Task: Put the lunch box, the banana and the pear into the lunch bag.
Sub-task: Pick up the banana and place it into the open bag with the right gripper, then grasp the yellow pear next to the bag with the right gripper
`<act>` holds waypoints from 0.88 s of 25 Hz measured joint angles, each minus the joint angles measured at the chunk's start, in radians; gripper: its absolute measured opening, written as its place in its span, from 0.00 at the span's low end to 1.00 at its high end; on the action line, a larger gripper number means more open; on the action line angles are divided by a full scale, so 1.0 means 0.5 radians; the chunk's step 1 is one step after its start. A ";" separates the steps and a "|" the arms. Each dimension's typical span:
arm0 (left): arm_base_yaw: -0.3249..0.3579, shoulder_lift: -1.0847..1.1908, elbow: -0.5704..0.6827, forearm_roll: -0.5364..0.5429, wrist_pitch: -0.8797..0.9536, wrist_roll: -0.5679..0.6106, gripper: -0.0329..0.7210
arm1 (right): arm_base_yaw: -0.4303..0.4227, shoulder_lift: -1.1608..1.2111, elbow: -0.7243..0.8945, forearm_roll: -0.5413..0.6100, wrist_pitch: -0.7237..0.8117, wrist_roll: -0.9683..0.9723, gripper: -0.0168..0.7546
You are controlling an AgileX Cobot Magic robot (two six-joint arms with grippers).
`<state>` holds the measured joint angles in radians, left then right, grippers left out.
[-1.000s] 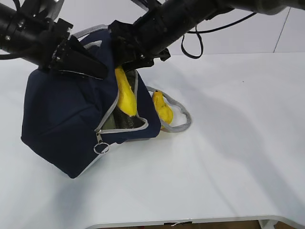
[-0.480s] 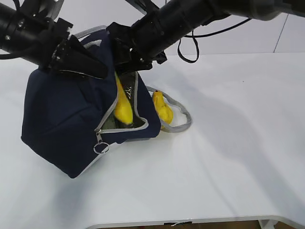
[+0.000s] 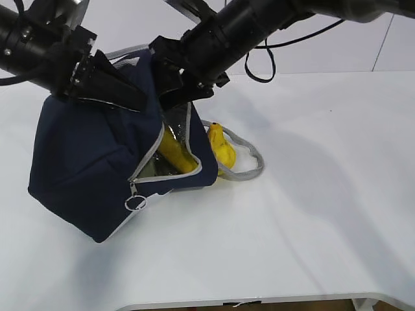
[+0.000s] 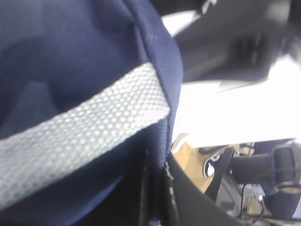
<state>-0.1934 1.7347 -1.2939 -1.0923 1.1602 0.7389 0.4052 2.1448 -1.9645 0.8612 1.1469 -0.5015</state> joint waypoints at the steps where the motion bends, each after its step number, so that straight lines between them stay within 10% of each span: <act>1: 0.000 0.000 0.000 0.001 0.004 0.000 0.03 | 0.000 0.000 -0.040 -0.051 0.049 -0.005 0.64; 13: 0.144 0.000 0.000 0.007 0.026 -0.094 0.03 | -0.003 -0.058 -0.422 -1.041 0.189 0.507 0.64; 22: 0.255 0.000 0.000 0.451 0.060 -0.369 0.03 | -0.004 -0.134 -0.423 -1.246 0.201 0.701 0.64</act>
<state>-0.0660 1.7347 -1.2939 -0.8670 1.1901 0.5546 0.4031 2.0776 -2.1762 0.2382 1.2477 -0.1511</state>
